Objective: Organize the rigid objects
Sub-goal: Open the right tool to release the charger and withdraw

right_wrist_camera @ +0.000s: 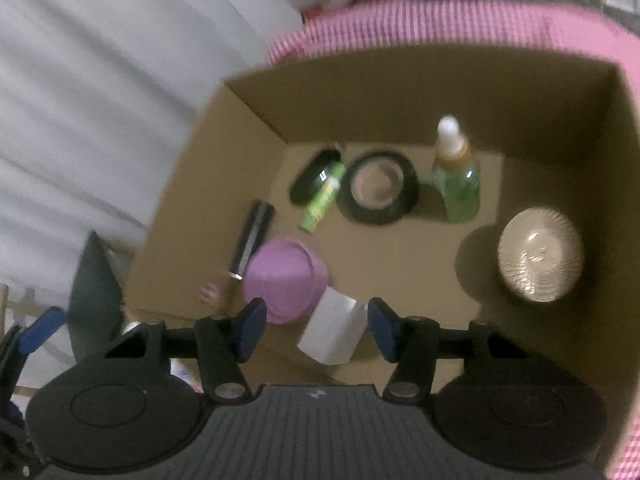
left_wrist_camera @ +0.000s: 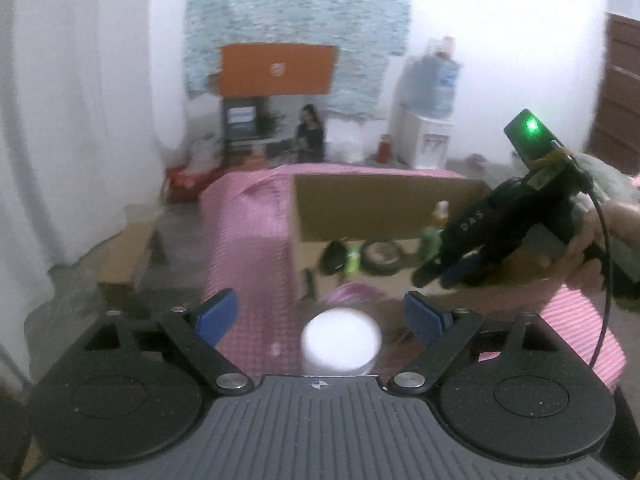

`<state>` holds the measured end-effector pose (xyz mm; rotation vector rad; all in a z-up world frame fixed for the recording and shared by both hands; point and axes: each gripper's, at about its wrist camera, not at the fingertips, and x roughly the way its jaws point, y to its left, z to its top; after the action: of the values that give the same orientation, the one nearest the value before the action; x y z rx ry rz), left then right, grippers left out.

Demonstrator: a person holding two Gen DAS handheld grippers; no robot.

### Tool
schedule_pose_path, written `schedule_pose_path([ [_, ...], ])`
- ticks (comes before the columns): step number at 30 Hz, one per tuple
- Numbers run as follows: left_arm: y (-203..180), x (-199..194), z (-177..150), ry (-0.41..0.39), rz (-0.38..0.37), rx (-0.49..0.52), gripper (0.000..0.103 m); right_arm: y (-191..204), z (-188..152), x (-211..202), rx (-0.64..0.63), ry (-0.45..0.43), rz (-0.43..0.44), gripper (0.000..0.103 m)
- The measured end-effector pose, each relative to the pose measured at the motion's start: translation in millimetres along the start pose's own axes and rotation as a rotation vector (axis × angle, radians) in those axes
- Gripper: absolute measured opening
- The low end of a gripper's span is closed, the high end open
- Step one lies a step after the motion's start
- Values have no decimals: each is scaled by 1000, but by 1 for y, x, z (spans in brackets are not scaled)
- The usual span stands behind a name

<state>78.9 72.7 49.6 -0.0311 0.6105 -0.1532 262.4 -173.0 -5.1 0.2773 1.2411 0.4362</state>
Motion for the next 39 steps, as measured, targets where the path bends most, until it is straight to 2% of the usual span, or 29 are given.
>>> schedule_pose_path([
  [3,14,1,-7,12,28,-41,90,0,7,20,14,77,-28,55],
  [8,38,6,-15,27,51,-102,90,4,11,40,-12,156,-79,54],
  [10,43,7,-17,26,56,-117,90,4,12,46,-7,182,-84,47],
  [13,50,9,-20,30,59,-125,90,1,11,50,16,198,-80,45],
  [16,55,9,-22,34,56,-135,90,-2,12,49,29,180,-84,38],
  [22,60,9,-27,42,51,-155,90,-13,22,45,81,167,-45,32],
  [28,63,8,-28,46,54,-161,90,-14,31,42,81,138,-40,30],
  [34,65,10,-30,57,49,-171,90,-35,38,33,146,102,13,30],
  [39,64,11,-31,63,41,-168,90,-47,44,15,145,84,-38,34],
])
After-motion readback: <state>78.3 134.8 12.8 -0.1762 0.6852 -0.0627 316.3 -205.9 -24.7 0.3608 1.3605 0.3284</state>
